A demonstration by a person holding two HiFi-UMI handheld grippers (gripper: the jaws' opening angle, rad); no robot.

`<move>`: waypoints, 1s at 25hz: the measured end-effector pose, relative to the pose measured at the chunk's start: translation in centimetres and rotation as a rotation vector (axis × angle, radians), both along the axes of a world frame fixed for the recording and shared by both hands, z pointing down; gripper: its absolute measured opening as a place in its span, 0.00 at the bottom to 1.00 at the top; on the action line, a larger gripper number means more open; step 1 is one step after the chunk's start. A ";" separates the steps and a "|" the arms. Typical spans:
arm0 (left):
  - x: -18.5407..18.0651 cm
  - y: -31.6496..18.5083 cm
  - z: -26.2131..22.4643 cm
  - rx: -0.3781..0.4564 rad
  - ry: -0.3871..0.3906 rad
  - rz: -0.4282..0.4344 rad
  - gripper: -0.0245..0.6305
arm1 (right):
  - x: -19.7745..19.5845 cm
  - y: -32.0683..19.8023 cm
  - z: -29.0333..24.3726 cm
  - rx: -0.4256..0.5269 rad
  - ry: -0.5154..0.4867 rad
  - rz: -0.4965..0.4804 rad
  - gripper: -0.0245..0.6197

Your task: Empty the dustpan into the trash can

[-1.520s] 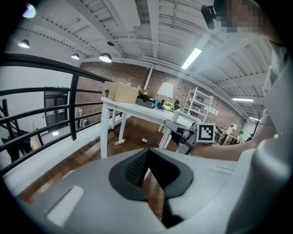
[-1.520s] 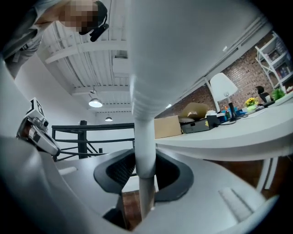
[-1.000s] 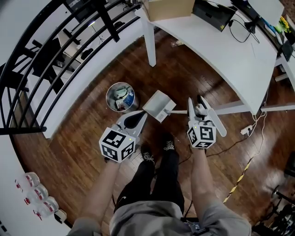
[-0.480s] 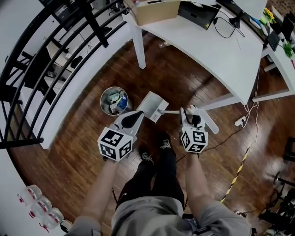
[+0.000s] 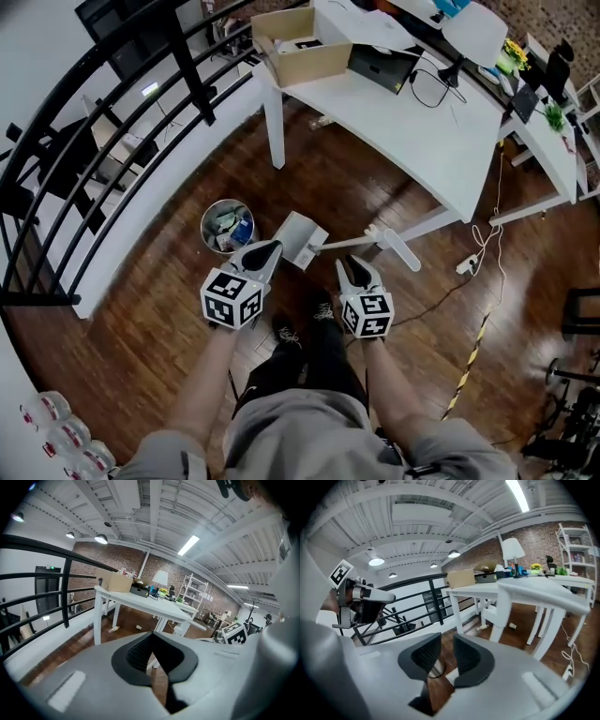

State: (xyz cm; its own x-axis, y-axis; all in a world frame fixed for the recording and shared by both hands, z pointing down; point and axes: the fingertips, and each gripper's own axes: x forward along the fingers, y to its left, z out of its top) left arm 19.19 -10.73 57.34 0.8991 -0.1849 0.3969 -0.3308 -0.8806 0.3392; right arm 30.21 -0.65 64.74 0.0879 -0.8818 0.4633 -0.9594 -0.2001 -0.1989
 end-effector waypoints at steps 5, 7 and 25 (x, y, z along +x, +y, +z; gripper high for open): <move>-3.3 -1.5 -3.8 0.029 0.046 -0.081 0.05 | -3.9 -5.1 -8.1 0.112 0.025 -0.164 0.04; -4.6 -2.4 -5.7 0.061 0.062 -0.114 0.05 | -5.6 -7.4 -11.8 0.169 0.022 -0.241 0.04; -13.3 -3.8 -20.3 0.278 0.181 -0.295 0.05 | -18.6 -13.0 -31.7 0.502 0.002 -0.602 0.04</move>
